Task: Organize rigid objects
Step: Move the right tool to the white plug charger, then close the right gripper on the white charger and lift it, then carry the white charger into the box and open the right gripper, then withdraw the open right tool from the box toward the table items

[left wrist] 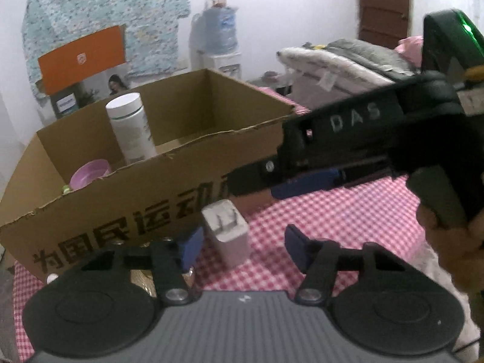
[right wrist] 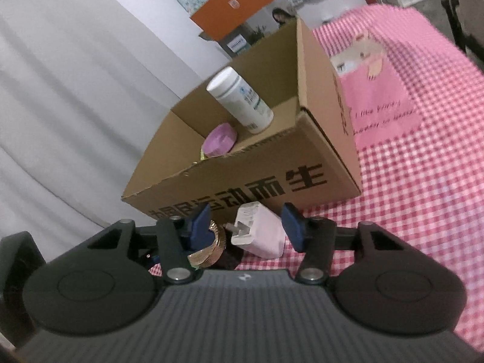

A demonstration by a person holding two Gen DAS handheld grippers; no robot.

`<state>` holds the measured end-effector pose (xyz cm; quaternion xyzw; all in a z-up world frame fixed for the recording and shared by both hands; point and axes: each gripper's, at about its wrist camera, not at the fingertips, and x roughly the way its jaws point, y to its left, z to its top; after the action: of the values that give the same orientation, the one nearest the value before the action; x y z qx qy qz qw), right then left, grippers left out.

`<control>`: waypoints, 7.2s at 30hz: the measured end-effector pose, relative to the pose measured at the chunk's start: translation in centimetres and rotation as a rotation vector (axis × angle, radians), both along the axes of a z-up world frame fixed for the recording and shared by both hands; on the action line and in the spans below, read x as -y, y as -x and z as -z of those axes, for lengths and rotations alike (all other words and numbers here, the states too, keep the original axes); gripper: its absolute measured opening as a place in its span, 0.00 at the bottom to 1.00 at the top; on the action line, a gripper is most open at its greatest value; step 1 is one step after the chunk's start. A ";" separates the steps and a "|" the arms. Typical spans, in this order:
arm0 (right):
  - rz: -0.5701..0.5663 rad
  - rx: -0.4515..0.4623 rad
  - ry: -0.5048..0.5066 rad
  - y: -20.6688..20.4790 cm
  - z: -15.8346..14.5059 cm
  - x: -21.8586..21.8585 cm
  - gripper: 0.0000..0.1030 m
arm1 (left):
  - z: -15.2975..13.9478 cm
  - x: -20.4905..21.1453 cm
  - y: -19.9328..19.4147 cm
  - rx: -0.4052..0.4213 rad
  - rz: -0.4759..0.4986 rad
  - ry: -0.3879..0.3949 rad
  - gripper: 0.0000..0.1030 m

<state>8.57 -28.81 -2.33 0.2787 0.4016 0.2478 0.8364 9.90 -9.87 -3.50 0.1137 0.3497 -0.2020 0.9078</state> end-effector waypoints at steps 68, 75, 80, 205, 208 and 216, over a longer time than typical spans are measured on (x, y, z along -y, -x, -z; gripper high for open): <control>0.091 -0.135 -0.052 1.4 4.2 3.0 0.40 | 3.0 4.4 -1.7 -0.198 0.033 0.021 0.27; 0.079 -0.133 -0.050 1.5 4.1 2.8 0.40 | 2.9 4.2 -1.3 -0.198 0.024 0.022 0.27; 0.072 -0.124 -0.052 1.8 3.5 3.0 0.40 | 2.3 3.9 -0.9 -0.186 0.025 0.025 0.27; -0.105 -0.369 0.723 -19.8 -4.7 -14.8 0.81 | -7.6 -11.8 3.2 0.062 -0.041 0.282 0.87; -0.171 -0.291 0.855 -19.5 -5.2 -15.7 0.81 | -7.3 -12.4 3.5 0.055 -0.044 0.285 0.87; -0.686 0.036 1.420 -18.4 -2.8 -19.0 0.81 | -6.9 -13.3 3.5 0.048 -0.062 0.284 0.87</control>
<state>26.98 -9.82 0.51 -0.4656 0.5138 0.1808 0.6976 6.41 3.46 3.40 -0.0217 0.2991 -0.2185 0.9286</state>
